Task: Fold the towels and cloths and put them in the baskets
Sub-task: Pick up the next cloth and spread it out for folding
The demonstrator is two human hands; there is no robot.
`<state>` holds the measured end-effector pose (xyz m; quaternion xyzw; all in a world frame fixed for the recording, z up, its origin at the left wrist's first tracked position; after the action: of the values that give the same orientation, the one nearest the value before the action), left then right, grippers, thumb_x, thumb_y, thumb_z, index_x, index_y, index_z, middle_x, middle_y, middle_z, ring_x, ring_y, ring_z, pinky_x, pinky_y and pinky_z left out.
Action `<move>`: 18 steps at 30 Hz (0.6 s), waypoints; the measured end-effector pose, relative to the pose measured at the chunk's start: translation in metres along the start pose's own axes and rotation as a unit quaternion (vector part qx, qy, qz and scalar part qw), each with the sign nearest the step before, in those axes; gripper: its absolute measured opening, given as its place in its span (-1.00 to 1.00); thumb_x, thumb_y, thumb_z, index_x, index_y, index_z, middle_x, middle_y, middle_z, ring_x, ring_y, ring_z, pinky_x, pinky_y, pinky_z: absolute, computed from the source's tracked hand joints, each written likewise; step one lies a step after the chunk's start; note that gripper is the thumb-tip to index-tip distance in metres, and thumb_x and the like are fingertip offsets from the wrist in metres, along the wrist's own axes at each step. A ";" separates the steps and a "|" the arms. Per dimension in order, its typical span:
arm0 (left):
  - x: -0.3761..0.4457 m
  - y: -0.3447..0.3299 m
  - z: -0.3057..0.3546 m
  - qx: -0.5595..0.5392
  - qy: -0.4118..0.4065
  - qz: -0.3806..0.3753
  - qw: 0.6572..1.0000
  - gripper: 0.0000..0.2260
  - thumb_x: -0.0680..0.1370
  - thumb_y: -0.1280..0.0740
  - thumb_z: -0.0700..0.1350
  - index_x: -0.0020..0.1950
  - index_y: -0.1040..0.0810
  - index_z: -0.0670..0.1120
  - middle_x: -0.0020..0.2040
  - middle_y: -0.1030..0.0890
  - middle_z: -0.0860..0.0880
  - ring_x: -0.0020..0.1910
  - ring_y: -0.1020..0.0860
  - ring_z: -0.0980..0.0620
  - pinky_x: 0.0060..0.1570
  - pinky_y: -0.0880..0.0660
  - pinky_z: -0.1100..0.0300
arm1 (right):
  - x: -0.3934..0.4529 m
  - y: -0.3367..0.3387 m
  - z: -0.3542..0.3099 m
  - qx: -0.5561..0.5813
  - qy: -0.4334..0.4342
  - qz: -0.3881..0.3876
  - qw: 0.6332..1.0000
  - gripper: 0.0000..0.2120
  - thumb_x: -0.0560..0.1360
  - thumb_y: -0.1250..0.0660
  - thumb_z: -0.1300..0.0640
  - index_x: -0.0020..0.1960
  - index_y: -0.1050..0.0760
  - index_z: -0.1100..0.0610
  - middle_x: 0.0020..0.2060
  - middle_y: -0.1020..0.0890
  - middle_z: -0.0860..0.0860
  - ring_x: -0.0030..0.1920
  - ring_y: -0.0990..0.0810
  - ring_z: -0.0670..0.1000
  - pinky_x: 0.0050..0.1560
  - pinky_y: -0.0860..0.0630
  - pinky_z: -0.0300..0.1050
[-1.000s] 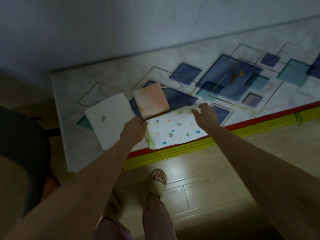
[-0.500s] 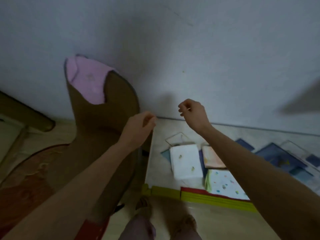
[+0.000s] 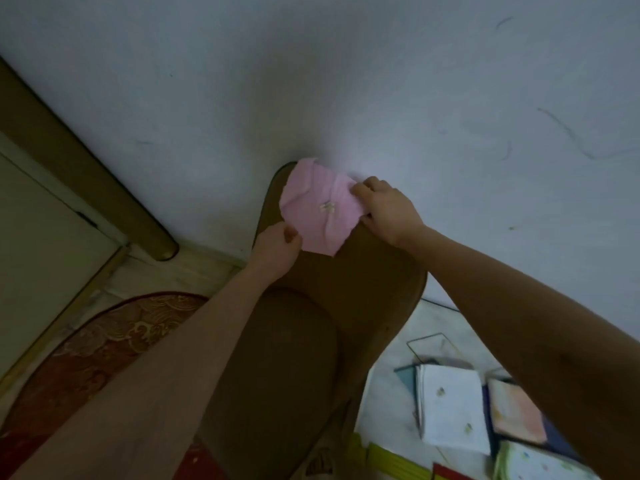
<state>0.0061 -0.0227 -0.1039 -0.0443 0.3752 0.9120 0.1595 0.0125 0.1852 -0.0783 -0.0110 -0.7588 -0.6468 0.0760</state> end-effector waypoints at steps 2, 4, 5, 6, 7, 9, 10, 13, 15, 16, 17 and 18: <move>0.003 0.004 -0.006 -0.010 0.005 -0.009 1.000 -0.79 0.62 -0.21 -0.08 0.18 -0.48 -0.15 0.03 -0.50 -0.03 -0.01 -0.44 0.07 -0.16 -0.34 0.27 | 0.007 0.002 -0.003 -0.004 -0.018 0.039 0.999 -0.75 0.54 -0.22 0.21 0.20 -0.47 0.22 0.10 -0.50 0.19 0.07 -0.48 0.19 -0.05 -0.45 0.01; 0.002 0.004 -0.009 -0.042 0.011 -0.020 0.999 -0.72 0.62 -0.22 -0.03 0.26 -0.48 -0.14 0.15 -0.52 -0.05 0.06 -0.43 0.09 -0.02 -0.33 0.23 | 0.009 0.006 -0.007 0.028 -0.036 0.060 0.997 -0.85 0.54 -0.20 0.24 0.03 -0.51 0.25 0.02 -0.52 0.16 0.02 -0.49 0.16 -0.11 -0.43 -0.02; -0.001 0.004 -0.009 -0.076 0.017 -0.028 0.997 -0.70 0.62 -0.21 -0.01 0.30 -0.46 -0.12 0.20 -0.51 -0.04 0.09 -0.42 0.10 0.00 -0.33 0.23 | 0.009 0.008 -0.008 0.064 -0.048 0.057 0.995 -0.87 0.54 -0.20 0.25 0.01 -0.51 0.25 0.02 -0.54 0.15 0.02 -0.49 0.15 -0.10 -0.43 -0.03; -0.004 0.004 -0.007 -0.117 0.020 -0.035 0.992 -0.68 0.63 -0.19 0.01 0.32 -0.45 -0.10 0.21 -0.50 -0.01 0.10 -0.42 0.12 -0.01 -0.32 0.27 | 0.007 0.012 -0.010 0.101 -0.060 0.046 0.992 -0.86 0.54 -0.22 0.24 0.05 -0.51 0.24 0.06 -0.55 0.14 0.05 -0.50 0.15 -0.05 -0.42 -0.04; -0.010 0.005 -0.004 -0.158 0.023 -0.042 0.986 -0.68 0.64 -0.17 0.02 0.33 -0.45 -0.07 0.20 -0.49 0.04 0.09 -0.41 0.16 -0.05 -0.31 0.32 | 0.004 0.017 -0.013 0.135 -0.065 0.033 0.988 -0.82 0.54 -0.24 0.23 0.11 -0.51 0.24 0.12 -0.56 0.14 0.09 -0.50 0.14 0.02 -0.42 -0.06; -0.018 0.003 0.005 -0.214 0.024 -0.052 0.975 -0.69 0.64 -0.15 0.03 0.32 -0.46 -0.05 0.15 -0.48 0.11 0.08 -0.44 0.19 -0.09 -0.31 0.38 | -0.004 0.030 -0.020 0.188 -0.061 0.012 0.980 -0.82 0.55 -0.27 0.20 0.12 -0.50 0.22 0.25 -0.53 0.12 0.20 -0.49 0.12 0.14 -0.37 -0.15; -0.021 0.002 0.008 -0.227 0.028 -0.056 0.972 -0.70 0.65 -0.15 0.02 0.31 -0.48 -0.06 0.12 -0.51 0.10 0.12 -0.47 0.15 -0.06 -0.33 0.36 | -0.009 0.036 -0.025 0.206 -0.055 0.004 0.977 -0.88 0.55 -0.27 0.19 0.05 -0.49 0.19 0.29 -0.51 0.10 0.23 -0.48 0.09 0.14 -0.34 -0.21; -0.038 0.008 0.020 -0.287 0.045 -0.078 0.954 -0.80 0.63 -0.18 0.01 0.09 -0.55 -0.03 -0.05 -0.56 0.11 0.07 -0.54 0.10 0.00 -0.42 0.31 | -0.025 0.051 -0.043 0.244 -0.017 -0.032 0.969 -0.84 0.57 -0.26 0.17 0.14 -0.49 0.15 0.28 -0.51 0.10 0.26 -0.46 0.04 0.14 -0.25 -0.36; -0.053 0.012 0.028 -0.339 0.041 -0.097 0.935 -0.84 0.62 -0.21 0.03 -0.01 -0.56 0.02 -0.04 -0.59 0.09 0.00 -0.56 0.11 0.09 -0.48 0.19 | -0.034 0.061 -0.055 0.247 0.017 -0.053 0.967 -0.93 0.56 -0.29 0.15 -0.03 -0.50 0.00 0.30 -0.49 0.07 0.31 -0.42 0.00 0.19 -0.20 -0.40; -0.061 0.015 0.029 -0.329 0.038 -0.095 0.939 -0.85 0.62 -0.22 0.00 0.00 -0.56 0.02 -0.05 -0.59 0.08 -0.03 -0.56 0.11 0.06 -0.50 0.18 | -0.038 0.067 -0.061 0.238 0.028 -0.060 0.969 -0.87 0.55 -0.30 0.14 -0.12 -0.47 -0.08 0.31 -0.49 0.07 0.33 -0.40 -0.01 0.21 -0.17 -0.44; -0.070 0.020 0.031 -0.306 0.037 -0.084 0.948 -0.86 0.62 -0.22 -0.03 0.04 -0.56 0.01 -0.06 -0.58 0.09 -0.05 -0.55 0.13 0.00 -0.51 0.21 | -0.044 0.070 -0.066 0.240 0.039 -0.077 0.967 -0.87 0.54 -0.31 0.14 -0.12 -0.49 -0.08 0.31 -0.50 0.08 0.35 -0.38 -0.01 0.23 -0.11 -0.52; -0.078 0.025 0.030 -0.283 0.039 -0.063 0.956 -0.86 0.61 -0.23 -0.06 0.08 -0.56 0.00 -0.06 -0.57 0.09 -0.05 -0.54 0.13 -0.02 -0.51 0.21 | -0.051 0.072 -0.071 0.236 0.044 -0.101 0.965 -0.93 0.54 -0.32 0.15 -0.07 -0.55 0.00 0.28 -0.53 0.08 0.37 -0.37 -0.02 0.24 -0.05 -0.58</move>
<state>0.0733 -0.0383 -0.0498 -0.1466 0.1045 0.9664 0.1833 0.0782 0.1314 -0.0040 0.1126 -0.8831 -0.4533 0.0444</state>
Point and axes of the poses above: each hand's wrist, its own x-axis towards the middle knuckle, its own y-axis out of the back of the hand, z = x × y, the point moved 4 cm from there along x, towards the middle knuckle
